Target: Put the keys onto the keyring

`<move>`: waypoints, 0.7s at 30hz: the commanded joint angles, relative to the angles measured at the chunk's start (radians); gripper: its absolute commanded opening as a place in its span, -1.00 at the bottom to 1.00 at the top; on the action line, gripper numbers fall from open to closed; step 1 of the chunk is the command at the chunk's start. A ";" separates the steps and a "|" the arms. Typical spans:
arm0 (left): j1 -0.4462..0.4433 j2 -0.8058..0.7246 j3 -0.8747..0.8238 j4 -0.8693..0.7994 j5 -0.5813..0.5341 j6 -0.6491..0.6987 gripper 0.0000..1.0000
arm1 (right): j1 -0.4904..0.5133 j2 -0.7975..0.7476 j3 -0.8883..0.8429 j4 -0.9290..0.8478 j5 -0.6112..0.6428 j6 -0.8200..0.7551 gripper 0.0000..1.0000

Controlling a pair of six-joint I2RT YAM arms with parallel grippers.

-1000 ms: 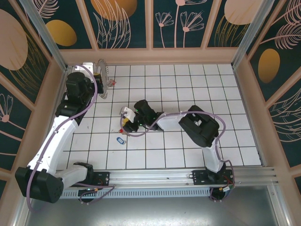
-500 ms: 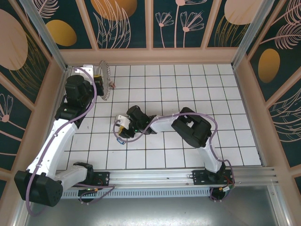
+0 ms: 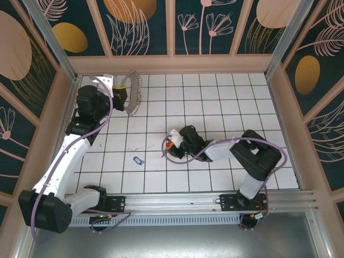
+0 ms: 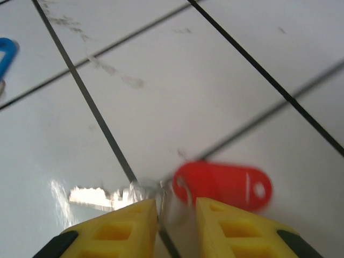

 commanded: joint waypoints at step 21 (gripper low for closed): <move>0.002 0.112 0.045 0.222 0.499 -0.171 -1.00 | -0.110 -0.328 -0.159 0.338 -0.009 0.256 -0.44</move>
